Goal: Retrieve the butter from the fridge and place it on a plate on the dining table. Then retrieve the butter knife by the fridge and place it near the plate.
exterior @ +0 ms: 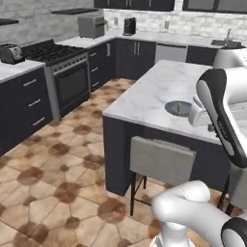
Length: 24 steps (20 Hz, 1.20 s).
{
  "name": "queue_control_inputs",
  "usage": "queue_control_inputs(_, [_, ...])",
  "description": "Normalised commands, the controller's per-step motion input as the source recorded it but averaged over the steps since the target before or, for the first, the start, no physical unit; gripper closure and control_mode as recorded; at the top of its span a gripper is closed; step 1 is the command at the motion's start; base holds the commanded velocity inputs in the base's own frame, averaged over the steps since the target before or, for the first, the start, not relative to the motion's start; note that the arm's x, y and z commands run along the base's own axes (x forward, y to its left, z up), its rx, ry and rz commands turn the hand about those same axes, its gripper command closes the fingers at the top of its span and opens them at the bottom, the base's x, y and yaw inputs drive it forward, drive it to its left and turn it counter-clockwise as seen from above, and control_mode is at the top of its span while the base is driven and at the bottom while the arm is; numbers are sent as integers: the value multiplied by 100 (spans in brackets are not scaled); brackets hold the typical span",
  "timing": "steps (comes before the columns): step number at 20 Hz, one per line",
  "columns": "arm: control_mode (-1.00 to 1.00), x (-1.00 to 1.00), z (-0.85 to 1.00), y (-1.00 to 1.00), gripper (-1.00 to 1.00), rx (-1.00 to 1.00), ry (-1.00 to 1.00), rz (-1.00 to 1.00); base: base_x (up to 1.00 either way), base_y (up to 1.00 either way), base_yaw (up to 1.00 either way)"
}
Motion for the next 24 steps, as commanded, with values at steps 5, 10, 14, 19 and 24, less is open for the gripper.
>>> queue_control_inputs(5, [100, 0, 0, 0, 100, 0, 0, 0, 47, 80, -67])
queue_control_inputs(10, [100, 0, 0, 0, 100, 0, 0, 0, 61, 83, -59])
queue_control_inputs(14, [100, 0, 0, 0, 100, 0, 0, 0, 57, 30, -55])
queue_control_inputs(19, [100, 0, 0, 0, 100, 0, 0, 0, 50, 19, -55])
queue_control_inputs(24, [100, 0, 0, 0, 100, 0, 0, 0, 64, 27, -39])
